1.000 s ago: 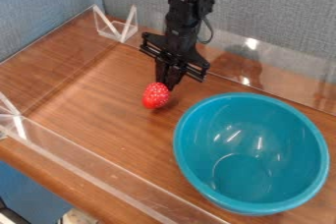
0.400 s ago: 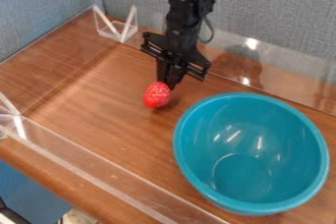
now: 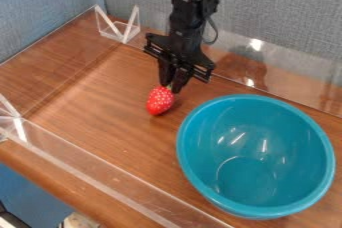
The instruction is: Remove the strawberry from inside the blue bowl and put it on the table
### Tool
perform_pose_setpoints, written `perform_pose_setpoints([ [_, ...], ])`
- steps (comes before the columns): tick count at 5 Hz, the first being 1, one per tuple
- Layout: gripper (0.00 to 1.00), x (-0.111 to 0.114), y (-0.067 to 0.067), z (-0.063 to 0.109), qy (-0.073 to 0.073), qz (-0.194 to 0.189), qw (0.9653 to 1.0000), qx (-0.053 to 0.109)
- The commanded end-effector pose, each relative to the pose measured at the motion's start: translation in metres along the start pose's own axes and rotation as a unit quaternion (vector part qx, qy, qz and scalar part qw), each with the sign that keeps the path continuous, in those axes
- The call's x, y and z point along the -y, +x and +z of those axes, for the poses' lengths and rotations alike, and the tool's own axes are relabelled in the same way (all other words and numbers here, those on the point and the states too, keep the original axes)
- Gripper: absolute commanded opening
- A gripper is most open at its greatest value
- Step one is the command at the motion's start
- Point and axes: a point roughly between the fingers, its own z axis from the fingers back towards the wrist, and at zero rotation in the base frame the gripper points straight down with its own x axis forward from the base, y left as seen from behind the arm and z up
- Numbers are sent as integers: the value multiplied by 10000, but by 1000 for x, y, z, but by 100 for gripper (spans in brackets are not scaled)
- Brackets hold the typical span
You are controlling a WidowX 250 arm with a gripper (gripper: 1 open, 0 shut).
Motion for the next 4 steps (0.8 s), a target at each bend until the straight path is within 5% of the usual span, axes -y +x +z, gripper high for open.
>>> perform_pose_setpoints([
  [1,100,-4,5,17,-14,51,9997,243],
  [4,100,-3,7,8,-89,54,9999,121],
])
